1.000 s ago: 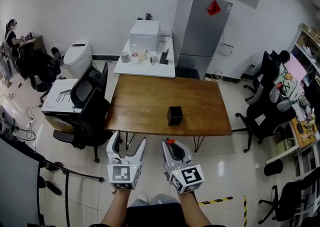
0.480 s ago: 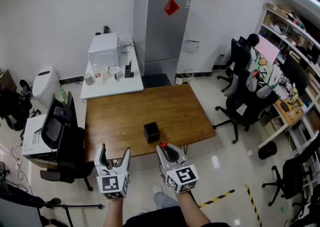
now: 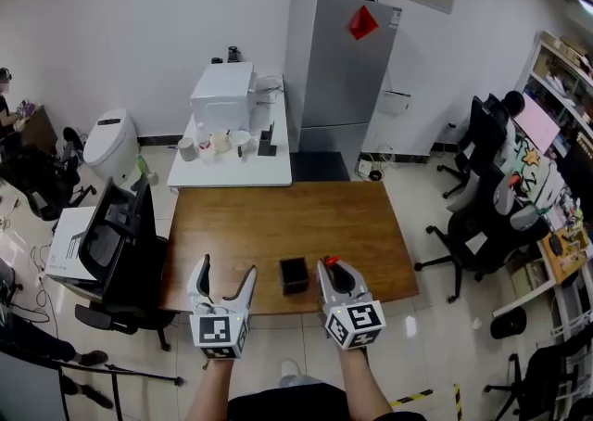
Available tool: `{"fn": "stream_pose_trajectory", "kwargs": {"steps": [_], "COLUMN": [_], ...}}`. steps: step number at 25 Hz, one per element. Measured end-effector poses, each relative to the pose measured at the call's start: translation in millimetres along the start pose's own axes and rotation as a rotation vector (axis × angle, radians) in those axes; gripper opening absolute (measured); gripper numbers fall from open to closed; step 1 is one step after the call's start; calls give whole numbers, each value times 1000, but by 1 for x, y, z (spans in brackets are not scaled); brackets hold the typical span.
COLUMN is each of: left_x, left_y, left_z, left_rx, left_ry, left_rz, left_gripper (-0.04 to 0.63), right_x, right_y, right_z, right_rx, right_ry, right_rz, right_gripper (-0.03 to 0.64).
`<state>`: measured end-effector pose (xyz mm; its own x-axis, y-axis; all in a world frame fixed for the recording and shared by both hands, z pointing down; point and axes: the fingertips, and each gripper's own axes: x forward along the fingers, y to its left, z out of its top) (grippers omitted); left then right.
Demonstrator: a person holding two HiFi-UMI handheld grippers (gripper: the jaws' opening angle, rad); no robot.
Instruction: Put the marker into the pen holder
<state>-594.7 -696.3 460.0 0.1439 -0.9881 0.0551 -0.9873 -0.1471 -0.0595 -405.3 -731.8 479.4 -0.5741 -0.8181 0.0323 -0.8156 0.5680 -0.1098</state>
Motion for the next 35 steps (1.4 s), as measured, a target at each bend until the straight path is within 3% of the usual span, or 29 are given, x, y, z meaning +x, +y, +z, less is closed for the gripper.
{"fn": "stream_pose_trajectory", "kwargs": {"steps": [6,10,14,23,35], "left_x": [20,29,40,53,59], "left_y": [9,18,25,43,43], "left_z": [-16,-25,-30,-39,-45], "left_rx": [-22,-42,-55,-70,-56], "left_ry": [31,68,85,102,114], "left_rz": [67,60,38,32,-3], "left_gripper": [403,403,403,403,403], "right_x": [52,81,105,121,116], "right_y": [-30,-37,-32,-40,-54], "right_z": [-50,-100,-151,-238,-271], "right_rx": [-14,23,-18,8,23], "right_ry": [64,153,267,476,623], "right_rz": [74,97,118,53,-43], "right_gripper": [51,51,52,52,52]}}
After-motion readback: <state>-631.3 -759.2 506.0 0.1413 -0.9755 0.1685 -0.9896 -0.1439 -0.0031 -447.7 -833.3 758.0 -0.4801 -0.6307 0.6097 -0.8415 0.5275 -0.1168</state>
